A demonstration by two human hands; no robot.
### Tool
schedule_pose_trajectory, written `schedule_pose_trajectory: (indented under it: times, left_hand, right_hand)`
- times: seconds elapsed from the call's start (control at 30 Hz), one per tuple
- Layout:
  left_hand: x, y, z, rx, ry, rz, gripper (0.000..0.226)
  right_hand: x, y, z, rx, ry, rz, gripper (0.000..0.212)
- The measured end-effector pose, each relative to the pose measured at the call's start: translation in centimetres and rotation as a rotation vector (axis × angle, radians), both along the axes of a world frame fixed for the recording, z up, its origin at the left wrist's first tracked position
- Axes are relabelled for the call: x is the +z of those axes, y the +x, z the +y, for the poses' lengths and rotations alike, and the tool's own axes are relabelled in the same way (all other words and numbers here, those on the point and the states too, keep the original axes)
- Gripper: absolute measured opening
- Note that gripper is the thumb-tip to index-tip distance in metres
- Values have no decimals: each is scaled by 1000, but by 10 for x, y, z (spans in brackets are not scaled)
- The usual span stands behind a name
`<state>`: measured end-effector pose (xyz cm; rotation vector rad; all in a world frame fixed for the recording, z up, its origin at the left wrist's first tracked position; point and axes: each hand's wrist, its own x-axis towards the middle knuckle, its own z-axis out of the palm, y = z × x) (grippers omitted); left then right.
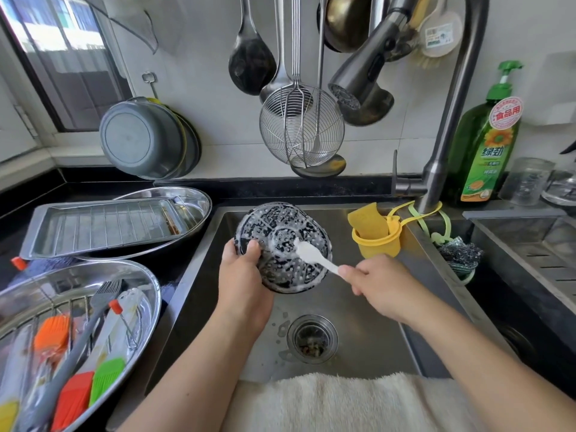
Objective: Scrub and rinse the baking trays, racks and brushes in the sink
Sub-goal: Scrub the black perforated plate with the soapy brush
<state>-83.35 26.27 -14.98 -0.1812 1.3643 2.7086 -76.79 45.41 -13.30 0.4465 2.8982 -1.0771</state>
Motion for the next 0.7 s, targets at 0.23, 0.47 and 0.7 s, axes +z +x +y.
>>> schedule_pose_trajectory:
  times: [0.23, 0.47, 0.7]
  left_hand:
    - [3, 7, 3, -158, -3, 12, 34]
    - [6, 10, 0, -357, -49, 79, 35]
    - [-5, 10, 7, -460, -239, 141, 67]
  right_hand:
    - [2, 1, -4, 22, 46, 38, 52]
    - [1, 4, -14, 87, 81, 56, 53]
    - [6, 4, -5, 77, 122, 64, 54]
